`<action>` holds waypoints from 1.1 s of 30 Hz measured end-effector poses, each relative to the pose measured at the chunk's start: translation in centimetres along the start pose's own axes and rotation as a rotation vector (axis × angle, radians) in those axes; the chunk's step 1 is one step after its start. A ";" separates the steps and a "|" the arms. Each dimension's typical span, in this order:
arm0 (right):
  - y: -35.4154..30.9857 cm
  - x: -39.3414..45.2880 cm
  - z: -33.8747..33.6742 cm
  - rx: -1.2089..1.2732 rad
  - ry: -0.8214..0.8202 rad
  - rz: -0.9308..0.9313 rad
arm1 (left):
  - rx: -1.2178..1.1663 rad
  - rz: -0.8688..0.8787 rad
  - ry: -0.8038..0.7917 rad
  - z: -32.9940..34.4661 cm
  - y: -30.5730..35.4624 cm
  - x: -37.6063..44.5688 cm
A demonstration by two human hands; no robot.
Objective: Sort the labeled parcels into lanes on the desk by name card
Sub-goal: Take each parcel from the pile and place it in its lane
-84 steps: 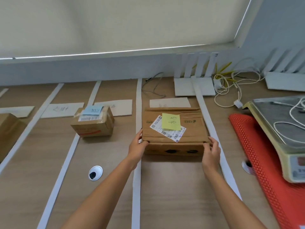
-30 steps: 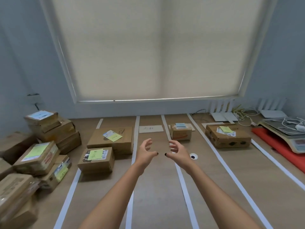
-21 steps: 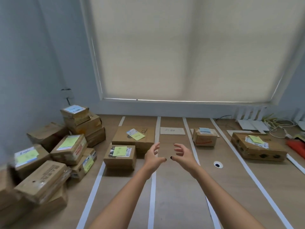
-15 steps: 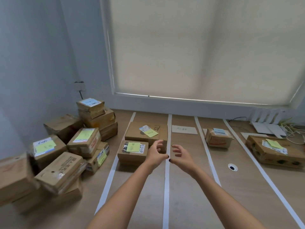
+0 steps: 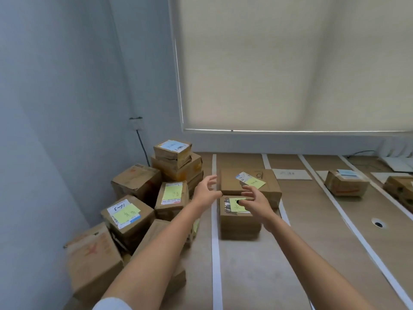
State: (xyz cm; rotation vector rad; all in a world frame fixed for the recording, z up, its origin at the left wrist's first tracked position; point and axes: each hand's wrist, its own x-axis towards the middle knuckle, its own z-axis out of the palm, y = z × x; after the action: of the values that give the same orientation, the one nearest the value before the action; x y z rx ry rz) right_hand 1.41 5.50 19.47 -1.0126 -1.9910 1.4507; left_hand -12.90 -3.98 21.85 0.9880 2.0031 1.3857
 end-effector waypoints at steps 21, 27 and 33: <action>1.5 -3.1 21.3 0.038 -0.298 0.222 | 0.494 -0.488 -0.103 -15.3 -16.8 -4.0; 2.8 -4.2 24.1 0.068 -0.277 0.350 | 0.472 -0.547 -0.138 -14.8 -17.4 -4.7; 3.0 -4.5 24.4 0.129 -0.229 0.390 | 0.405 -0.555 -0.153 -15.1 -17.3 -4.5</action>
State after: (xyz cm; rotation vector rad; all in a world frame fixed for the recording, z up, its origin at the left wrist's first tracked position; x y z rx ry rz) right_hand -12.93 -12.04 8.86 -1.2777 -1.8896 1.9527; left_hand -26.16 -19.83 10.98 0.5917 2.2497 0.6091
